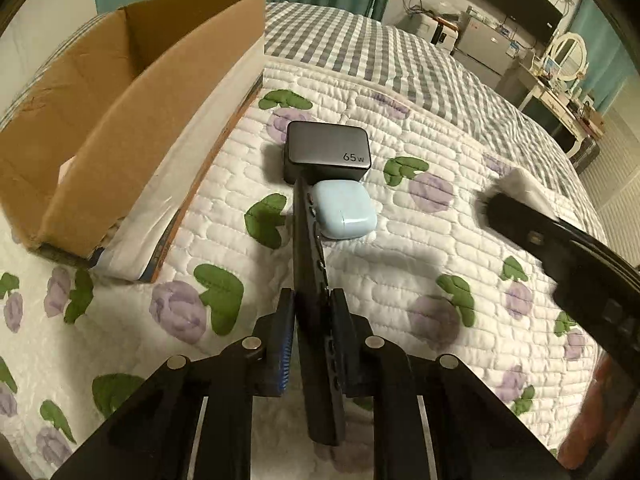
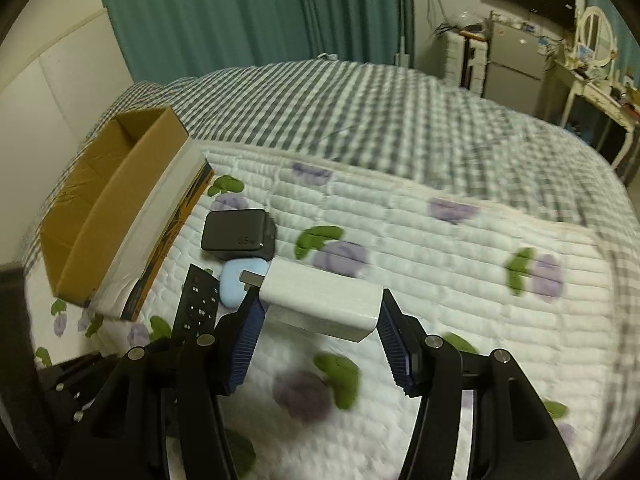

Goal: Organize rigid objects
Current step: 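Grasp the black TV remote with the left tool while the right tool grasps the white rectangular plug, then carry the remote and plug into the cardboard box and open both tools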

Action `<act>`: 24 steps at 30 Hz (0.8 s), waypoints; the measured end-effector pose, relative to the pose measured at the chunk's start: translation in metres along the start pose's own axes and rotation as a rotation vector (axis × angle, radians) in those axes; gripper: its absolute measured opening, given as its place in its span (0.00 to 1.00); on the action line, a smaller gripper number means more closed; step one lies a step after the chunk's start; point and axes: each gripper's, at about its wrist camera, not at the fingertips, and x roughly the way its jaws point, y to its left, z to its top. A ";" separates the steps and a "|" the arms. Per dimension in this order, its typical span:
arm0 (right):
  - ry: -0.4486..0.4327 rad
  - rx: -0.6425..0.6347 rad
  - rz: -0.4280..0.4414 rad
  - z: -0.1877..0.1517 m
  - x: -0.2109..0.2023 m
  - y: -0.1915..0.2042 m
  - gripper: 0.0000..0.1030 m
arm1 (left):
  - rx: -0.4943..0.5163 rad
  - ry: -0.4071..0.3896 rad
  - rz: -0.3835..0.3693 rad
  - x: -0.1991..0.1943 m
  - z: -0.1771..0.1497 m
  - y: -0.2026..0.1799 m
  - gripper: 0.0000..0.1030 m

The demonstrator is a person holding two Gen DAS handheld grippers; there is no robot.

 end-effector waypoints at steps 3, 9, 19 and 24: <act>-0.011 -0.002 -0.028 -0.004 -0.026 -0.002 0.54 | -0.002 -0.006 -0.021 -0.017 -0.004 0.000 0.16; -0.036 -0.004 -0.061 -0.003 -0.075 0.007 0.54 | 0.006 -0.027 -0.072 -0.065 0.002 -0.002 0.16; -0.143 -0.051 -0.104 0.026 -0.166 0.058 0.54 | 0.025 -0.166 -0.147 -0.169 0.033 0.017 0.16; -0.197 -0.091 -0.106 0.046 -0.199 0.096 0.54 | 0.037 -0.243 -0.165 -0.214 0.057 0.040 0.16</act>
